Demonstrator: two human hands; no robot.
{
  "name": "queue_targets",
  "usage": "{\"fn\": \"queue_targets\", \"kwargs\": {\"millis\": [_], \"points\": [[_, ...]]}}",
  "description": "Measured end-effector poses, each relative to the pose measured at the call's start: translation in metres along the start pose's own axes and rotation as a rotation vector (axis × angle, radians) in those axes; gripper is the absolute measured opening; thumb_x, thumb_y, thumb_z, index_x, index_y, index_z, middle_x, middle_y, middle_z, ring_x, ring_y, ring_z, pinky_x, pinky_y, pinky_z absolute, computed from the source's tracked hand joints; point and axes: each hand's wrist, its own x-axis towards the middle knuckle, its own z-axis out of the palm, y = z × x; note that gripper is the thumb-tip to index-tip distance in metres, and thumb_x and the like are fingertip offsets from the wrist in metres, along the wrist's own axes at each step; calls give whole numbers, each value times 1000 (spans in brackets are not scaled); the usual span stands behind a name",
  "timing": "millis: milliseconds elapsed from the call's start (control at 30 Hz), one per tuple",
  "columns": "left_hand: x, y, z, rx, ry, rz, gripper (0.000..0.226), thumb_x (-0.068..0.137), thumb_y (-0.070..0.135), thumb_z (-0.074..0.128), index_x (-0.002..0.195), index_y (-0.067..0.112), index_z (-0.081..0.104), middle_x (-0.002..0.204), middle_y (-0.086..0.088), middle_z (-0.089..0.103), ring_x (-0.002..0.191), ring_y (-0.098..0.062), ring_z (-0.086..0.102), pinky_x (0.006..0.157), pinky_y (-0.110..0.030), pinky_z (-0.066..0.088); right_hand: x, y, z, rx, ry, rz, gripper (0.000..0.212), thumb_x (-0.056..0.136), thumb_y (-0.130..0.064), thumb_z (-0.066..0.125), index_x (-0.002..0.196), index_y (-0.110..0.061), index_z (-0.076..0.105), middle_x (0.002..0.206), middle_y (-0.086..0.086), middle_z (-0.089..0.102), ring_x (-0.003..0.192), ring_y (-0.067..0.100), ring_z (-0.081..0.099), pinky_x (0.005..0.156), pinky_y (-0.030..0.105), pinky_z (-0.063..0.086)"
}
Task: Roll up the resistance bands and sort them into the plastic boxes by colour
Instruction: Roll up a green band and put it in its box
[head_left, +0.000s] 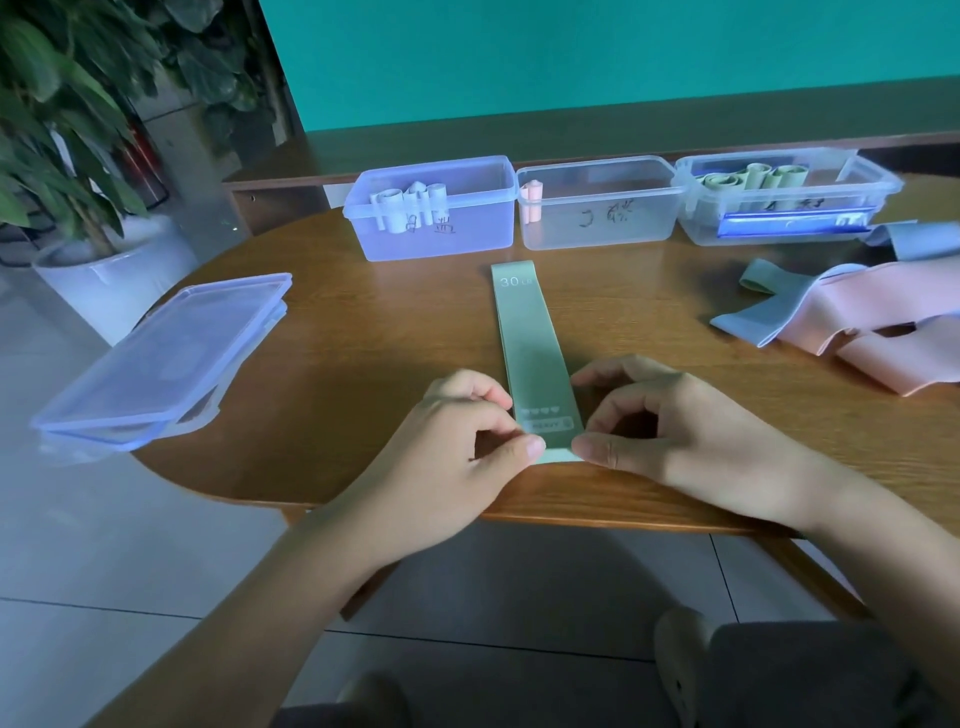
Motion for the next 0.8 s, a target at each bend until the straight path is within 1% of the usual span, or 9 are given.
{"fn": "queue_targets", "kwargs": {"millis": [133,233,300,367,433,533,667,733,800], "points": [[4,0,-2,8,-14,-63,30,92,51,61,100,25,74,119,19,50,114,1,48,84,-12,44,3,2,0,-20,34,24,21,83,-49,73,73,-30,70,132,-29,47,120,-6,46,88,12,39],[7,-2,-2,-50,34,-51,18,88,46,68,92,29,70,115,19,52,107,-2,56,87,-17,49,3,4,1,44,46,-4,12,82,-42,78,81,-34,69,128,-32,46,118,-12,44,88,7,37],[7,-2,-1,-95,55,-1,8,87,38,72,90,32,68,109,19,56,103,-4,58,85,-17,50,2,6,1,92,42,-75,11,83,-37,79,89,-39,70,127,-31,48,121,-13,44,94,6,33],[6,1,0,-91,49,37,3,89,30,72,91,32,71,101,20,59,99,-3,58,76,-10,45,1,7,1,90,13,-143,11,85,-36,76,92,-43,72,126,-30,50,127,-7,45,102,13,33],[5,3,1,-82,40,73,7,90,23,71,92,30,74,92,20,62,93,-4,59,70,-8,43,0,8,1,59,-4,-184,10,87,-39,71,94,-45,73,126,-29,51,129,-1,45,105,23,35],[5,2,2,-35,43,131,11,92,18,69,94,27,76,90,18,64,91,-5,61,71,-8,43,-1,11,1,-16,-1,-226,14,89,-43,64,99,-47,73,127,-27,52,129,3,46,105,32,40],[4,-3,3,7,50,202,11,95,19,67,98,23,77,94,15,65,93,-5,61,75,-9,43,-2,12,2,-50,27,-248,22,85,-53,62,101,-44,74,127,-27,50,129,3,45,106,33,43],[3,-2,3,2,54,205,9,91,28,70,96,24,77,92,16,64,90,-7,61,73,-11,44,-2,11,4,-33,37,-248,26,80,-58,65,99,-43,74,126,-27,51,129,3,46,106,35,43],[2,-2,3,2,78,194,13,86,36,73,94,26,76,88,18,63,87,-7,61,71,-12,46,-2,12,6,-41,66,-270,23,82,-54,67,97,-40,75,125,-23,52,127,3,49,106,34,44]]}}
